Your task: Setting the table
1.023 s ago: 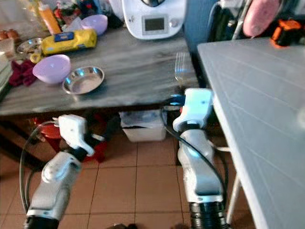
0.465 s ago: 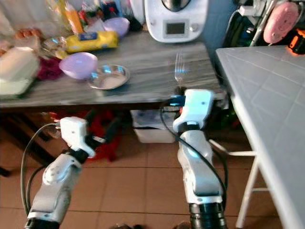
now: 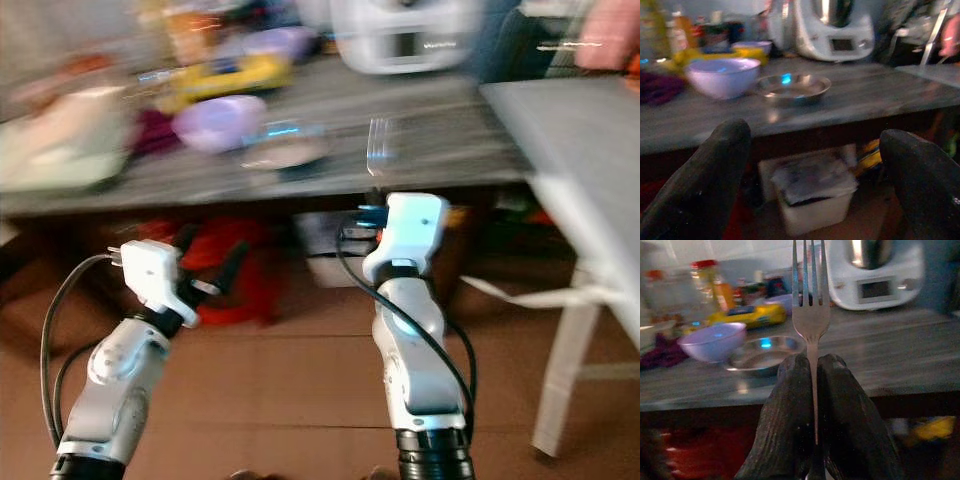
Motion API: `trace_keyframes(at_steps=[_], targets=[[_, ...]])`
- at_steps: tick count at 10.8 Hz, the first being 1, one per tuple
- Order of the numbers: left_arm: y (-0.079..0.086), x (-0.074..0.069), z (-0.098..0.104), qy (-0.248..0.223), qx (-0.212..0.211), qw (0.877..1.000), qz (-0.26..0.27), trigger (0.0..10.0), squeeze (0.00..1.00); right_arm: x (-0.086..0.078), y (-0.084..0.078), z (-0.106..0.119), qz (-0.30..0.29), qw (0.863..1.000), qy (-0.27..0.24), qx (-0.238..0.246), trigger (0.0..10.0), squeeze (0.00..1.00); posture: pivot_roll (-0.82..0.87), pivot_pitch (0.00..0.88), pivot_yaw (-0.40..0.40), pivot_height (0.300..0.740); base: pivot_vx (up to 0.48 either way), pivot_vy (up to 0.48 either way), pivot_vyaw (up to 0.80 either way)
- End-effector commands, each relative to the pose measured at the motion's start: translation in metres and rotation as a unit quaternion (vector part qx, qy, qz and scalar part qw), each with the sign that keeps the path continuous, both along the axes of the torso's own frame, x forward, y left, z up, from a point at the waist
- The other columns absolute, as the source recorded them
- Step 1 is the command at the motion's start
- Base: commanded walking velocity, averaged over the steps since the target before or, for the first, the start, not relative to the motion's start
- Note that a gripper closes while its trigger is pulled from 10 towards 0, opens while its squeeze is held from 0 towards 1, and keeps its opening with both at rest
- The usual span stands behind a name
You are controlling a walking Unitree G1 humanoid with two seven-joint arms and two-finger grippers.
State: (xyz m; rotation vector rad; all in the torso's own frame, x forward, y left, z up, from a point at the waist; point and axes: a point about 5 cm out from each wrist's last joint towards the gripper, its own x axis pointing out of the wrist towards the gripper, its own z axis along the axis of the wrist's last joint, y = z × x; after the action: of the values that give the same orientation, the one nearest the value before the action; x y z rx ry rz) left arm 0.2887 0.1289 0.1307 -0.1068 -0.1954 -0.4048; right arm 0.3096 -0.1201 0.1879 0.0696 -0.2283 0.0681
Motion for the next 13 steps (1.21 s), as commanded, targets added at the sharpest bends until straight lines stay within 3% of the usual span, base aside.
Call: trace_keyframes(at_steps=[1, 4, 13], targets=[[-0.0051, -0.0014, 0.001, -0.003, 0.005, 1.0, -0.011, 10.0, 0.0, -0.0003, -0.003, 0.0039, -0.004, 1.0, -0.009, 0.002, 10.0, 0.0, -0.1, 0.154, 0.106, 0.74, 0.0, 0.0, 0.0], [-0.006, -0.0023, 0.0054, -0.016, 0.001, 1.0, -0.017, 10.0, 0.0, -0.0002, -0.0036, 0.0046, -0.005, 1.0, -0.012, 0.001, 10.0, 0.0, -0.1, 0.155, 0.106, 0.74, 0.0, 0.0, 0.0], [-0.0102, -0.0039, 0.0046, -0.017, 0.0, 0.999, -0.028, 10.0, 0.0, 0.0005, -0.0048, 0.0072, -0.005, 1.0, -0.02, 0.004, 10.0, 0.0, -0.11, 0.146, 0.1, 0.74, 0.366, 0.0, -0.09]])
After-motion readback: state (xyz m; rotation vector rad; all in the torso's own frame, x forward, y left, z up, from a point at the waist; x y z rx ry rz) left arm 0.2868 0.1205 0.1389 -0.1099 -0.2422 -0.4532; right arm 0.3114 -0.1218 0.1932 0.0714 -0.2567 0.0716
